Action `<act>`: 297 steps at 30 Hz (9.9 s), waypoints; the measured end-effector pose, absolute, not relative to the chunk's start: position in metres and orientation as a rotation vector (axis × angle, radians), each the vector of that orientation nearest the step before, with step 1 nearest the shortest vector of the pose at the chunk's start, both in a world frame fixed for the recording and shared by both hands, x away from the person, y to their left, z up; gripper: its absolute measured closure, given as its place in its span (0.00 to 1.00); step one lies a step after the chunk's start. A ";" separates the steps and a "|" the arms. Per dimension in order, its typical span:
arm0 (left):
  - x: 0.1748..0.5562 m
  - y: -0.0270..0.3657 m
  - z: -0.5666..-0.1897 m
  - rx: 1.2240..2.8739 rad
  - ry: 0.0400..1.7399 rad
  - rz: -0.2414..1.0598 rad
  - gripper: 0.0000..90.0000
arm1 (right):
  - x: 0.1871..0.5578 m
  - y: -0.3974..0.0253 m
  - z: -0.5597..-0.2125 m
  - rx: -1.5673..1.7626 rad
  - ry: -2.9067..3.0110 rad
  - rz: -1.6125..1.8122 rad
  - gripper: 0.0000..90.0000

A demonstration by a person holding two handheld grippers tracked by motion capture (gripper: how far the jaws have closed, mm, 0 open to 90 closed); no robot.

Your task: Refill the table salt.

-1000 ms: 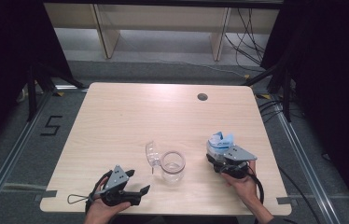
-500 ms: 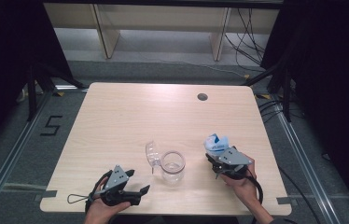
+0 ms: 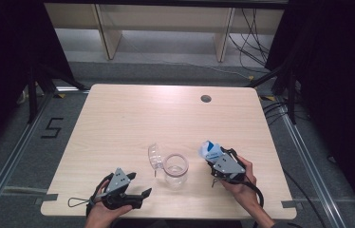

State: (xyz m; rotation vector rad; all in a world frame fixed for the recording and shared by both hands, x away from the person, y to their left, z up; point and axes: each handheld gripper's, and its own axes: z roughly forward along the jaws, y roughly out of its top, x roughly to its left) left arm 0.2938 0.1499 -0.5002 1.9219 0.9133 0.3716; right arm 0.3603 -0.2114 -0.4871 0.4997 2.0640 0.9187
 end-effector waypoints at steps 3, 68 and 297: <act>0.293 0.150 -0.500 1.931 0.906 0.376 0.21 | 0.360 -0.206 -0.488 0.496 2.071 0.895 0.50; 0.298 0.148 -0.502 1.932 0.904 0.364 0.21 | 0.360 -0.179 -0.488 0.197 1.933 0.557 0.52; 0.296 0.144 -0.502 1.958 0.873 0.368 0.21 | 0.357 -0.159 -0.479 -0.306 1.594 0.126 0.60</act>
